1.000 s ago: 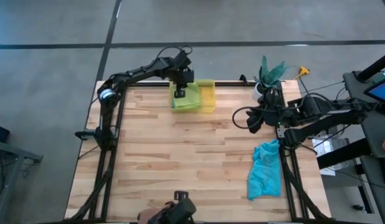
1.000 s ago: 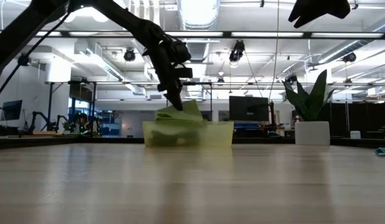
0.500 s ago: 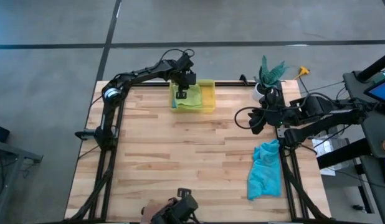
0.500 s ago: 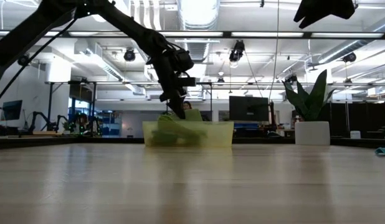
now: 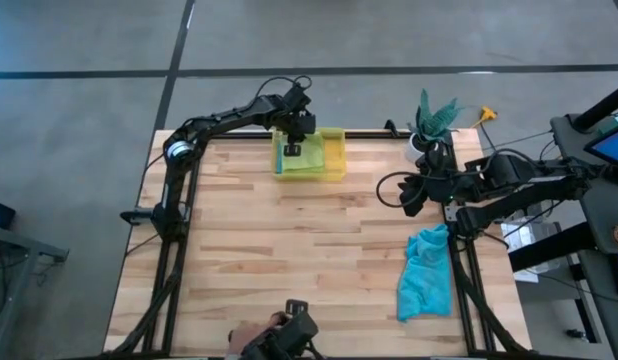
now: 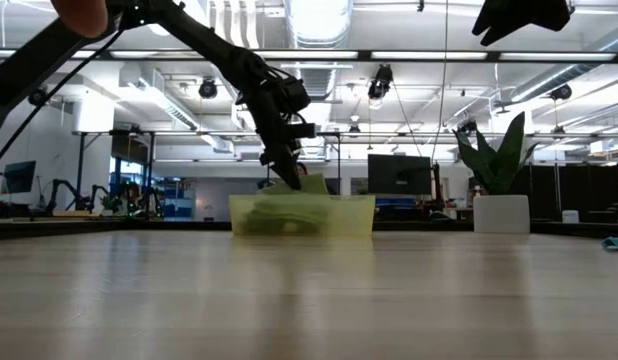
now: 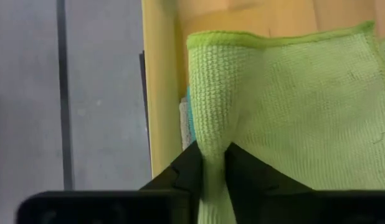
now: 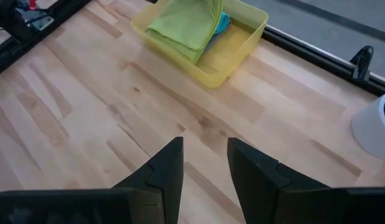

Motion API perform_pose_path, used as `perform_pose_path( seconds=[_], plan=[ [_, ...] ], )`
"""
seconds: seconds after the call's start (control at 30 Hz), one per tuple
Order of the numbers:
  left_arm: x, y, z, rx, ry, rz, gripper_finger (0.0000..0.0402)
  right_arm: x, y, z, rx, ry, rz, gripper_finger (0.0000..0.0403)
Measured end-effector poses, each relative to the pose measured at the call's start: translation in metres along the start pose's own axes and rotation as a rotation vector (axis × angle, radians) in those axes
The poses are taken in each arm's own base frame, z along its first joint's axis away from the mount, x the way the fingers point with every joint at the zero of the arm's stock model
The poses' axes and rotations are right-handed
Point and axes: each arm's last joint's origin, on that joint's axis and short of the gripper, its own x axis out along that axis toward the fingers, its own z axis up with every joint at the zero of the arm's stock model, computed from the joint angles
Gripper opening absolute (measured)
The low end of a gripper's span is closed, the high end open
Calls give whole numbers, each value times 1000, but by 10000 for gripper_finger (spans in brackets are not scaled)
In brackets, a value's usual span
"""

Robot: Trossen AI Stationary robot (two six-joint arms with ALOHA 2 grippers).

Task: Fold microfiber towels
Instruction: Stack the green microfiber cloth on the blue microfiber cloth in the bin, then fold the blue microfiber cloth

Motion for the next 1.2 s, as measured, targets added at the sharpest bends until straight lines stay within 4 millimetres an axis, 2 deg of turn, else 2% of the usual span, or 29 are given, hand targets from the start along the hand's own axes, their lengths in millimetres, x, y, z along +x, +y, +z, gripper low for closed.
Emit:
perform_pose_path(
  seconds=[0.23,0.43,0.6,0.77,0.87,1.03,1.2],
  plan=[
    [0,0,0,-1,5,2,120,1,0,-1,-3,3,-4,121],
    [-6,2,-1,-46,55,67,152,3,0,-2,1,7,-7,121],
    [-20,0,3,-195,21,47,157,3,0,-3,0,8,-10,121],
    [-17,-16,7,-300,16,-93,157,9,-1,-8,5,22,-27,121],
    [-18,-23,11,-337,32,-113,157,15,-2,-12,53,35,-46,121],
    [-31,-27,19,-340,-4,-110,157,24,-3,-20,86,51,-71,121],
    [-27,-37,11,-347,71,-185,157,29,-2,-24,119,47,-68,121]
  ],
)
